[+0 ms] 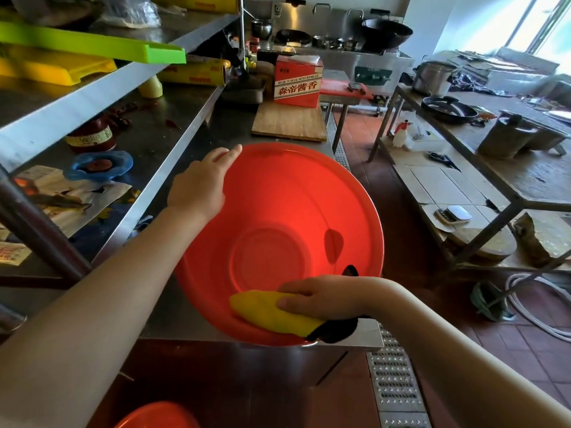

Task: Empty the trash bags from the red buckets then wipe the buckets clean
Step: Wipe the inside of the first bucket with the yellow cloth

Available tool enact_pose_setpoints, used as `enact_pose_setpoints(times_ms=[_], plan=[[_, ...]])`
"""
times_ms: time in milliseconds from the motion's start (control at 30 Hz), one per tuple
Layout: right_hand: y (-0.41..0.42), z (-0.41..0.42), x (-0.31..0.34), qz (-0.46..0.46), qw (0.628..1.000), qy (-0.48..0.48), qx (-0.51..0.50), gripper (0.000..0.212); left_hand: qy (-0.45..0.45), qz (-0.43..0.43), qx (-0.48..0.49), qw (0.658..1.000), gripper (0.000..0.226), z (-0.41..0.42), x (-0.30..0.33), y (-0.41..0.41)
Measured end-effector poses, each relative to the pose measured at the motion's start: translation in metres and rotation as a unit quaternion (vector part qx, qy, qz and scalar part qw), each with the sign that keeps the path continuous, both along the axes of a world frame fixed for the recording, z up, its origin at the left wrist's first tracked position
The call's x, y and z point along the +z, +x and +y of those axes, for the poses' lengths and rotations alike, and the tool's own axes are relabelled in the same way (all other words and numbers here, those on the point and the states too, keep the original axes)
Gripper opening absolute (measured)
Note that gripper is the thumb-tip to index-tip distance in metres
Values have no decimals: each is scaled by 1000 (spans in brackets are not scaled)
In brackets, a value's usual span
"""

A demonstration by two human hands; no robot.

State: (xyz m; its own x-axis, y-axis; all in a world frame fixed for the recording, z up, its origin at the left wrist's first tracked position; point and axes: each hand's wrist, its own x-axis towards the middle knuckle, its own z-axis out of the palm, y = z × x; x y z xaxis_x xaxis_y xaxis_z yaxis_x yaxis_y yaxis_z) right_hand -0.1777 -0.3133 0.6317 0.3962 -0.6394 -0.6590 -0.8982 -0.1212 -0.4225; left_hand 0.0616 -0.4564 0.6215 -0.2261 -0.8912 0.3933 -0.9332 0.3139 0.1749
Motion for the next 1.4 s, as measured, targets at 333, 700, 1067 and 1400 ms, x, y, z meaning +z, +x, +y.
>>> enact_pose_setpoints(times_ms=[333,700,1067,1400], plan=[[6,-46,-99,154,987,26,34,74,-32,-15,-22,999,92,9,10,-26],[21,-79,-136,278,954,24,113,72,-47,34,-22,998,89,14,4,-11],[24,-112,-166,345,907,-78,227,47,-74,13,-34,997,88,11,10,-19],[16,-116,-195,259,957,-103,75,53,-84,-32,-39,995,85,40,17,-45]])
